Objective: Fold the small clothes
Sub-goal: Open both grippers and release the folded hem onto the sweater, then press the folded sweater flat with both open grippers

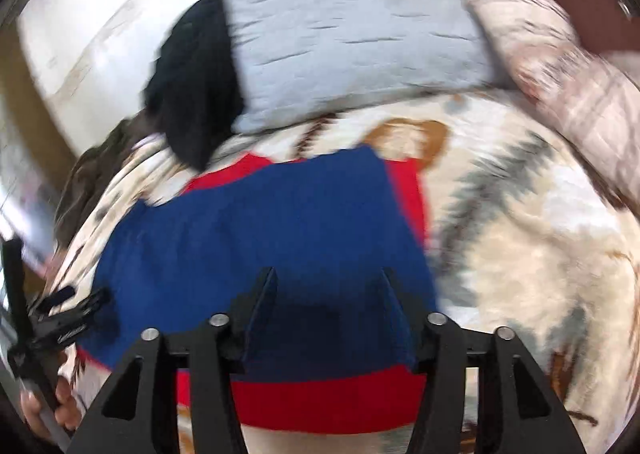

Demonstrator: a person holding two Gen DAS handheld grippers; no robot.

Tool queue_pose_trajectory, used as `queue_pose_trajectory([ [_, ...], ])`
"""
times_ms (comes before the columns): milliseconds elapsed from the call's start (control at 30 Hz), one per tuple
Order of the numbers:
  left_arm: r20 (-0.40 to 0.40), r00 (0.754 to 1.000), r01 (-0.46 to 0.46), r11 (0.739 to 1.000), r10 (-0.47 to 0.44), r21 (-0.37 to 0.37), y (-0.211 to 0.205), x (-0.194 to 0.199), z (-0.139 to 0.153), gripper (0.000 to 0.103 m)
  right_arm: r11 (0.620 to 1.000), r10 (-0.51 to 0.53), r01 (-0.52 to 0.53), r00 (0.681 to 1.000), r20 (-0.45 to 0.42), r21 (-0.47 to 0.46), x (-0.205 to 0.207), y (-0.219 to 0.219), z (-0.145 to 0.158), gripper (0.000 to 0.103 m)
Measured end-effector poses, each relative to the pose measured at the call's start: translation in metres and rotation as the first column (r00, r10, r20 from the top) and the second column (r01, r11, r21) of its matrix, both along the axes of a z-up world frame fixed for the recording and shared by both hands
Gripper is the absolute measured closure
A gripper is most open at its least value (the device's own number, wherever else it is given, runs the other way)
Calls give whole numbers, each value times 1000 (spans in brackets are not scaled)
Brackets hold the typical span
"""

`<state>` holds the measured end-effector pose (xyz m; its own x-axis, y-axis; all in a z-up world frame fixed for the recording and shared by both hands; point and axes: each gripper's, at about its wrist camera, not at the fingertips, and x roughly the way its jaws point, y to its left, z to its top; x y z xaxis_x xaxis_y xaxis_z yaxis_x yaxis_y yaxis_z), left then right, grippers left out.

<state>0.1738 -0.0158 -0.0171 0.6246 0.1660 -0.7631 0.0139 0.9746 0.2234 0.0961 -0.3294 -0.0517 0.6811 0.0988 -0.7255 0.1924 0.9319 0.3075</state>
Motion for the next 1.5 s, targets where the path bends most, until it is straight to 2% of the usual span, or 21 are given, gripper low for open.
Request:
queue_pose_trajectory([
  [33,-28,1000,-12,1000,12,-9,3,4,-5,17,1000,-6,7,1000,-26,15,3,-4,-7,46],
  [100,-67,998,-19,999,16,-46,7,9,-12,16,1000,-8,8,1000,-12,9,3,-6,-8,46],
  [167,-63,998,-28,998,25,-48,9,10,-10,14,1000,-9,9,1000,7,14,0,-4,0,46],
  [233,-65,998,-27,998,23,-58,11,9,-7,14,998,-32,28,997,66,57,-7,-9,8,46],
  [300,-43,998,-42,997,40,-60,15,8,-3,14,996,-64,58,995,75,73,-8,-16,11,46],
  [367,-47,998,-54,997,52,-57,19,10,-6,14,993,-87,85,996,24,87,-3,-23,4,46],
  [433,-65,996,-63,995,59,-72,22,14,-12,14,988,-104,113,990,-91,101,4,-28,-16,45],
  [467,-64,996,-69,994,63,-81,23,14,-12,14,985,-111,123,988,-107,119,5,-30,-21,45],
  [567,-66,996,-66,994,61,-81,23,15,-12,14,975,-161,167,986,-53,144,-1,-34,-15,46],
  [700,-64,996,-65,995,60,-78,24,15,-11,14,984,-165,158,982,90,81,-8,-29,10,44],
  [767,-63,996,-65,995,60,-76,24,16,-11,14,988,-141,134,984,108,71,-7,-25,12,44],
  [867,-61,996,-62,995,57,-77,24,16,-12,14,993,-107,104,993,44,62,5,-19,1,44],
  [967,-60,997,-58,995,54,-77,24,16,-12,14,996,-87,89,993,-80,22,16,-12,-20,45],
  [1000,-59,997,-57,995,52,-79,24,16,-13,14,995,-88,90,993,-76,32,17,-13,-23,45],
  [1067,-60,997,-57,995,52,-87,25,16,-13,14,996,-85,87,995,-60,33,15,-13,-21,50],
  [1167,-62,997,-58,994,52,-95,27,17,-14,14,998,-58,58,998,-34,13,14,-12,-14,80],
  [1200,-61,997,-58,994,52,-95,26,17,-14,13,998,-53,53,998,-23,22,13,-13,-11,86],
  [1300,-57,997,-55,995,51,-87,26,17,-15,13,996,-58,56,998,18,63,8,-19,-3,88],
  [1500,-55,997,-51,995,47,-83,25,17,-15,13,992,-81,85,996,-49,90,15,-24,-17,86],
])
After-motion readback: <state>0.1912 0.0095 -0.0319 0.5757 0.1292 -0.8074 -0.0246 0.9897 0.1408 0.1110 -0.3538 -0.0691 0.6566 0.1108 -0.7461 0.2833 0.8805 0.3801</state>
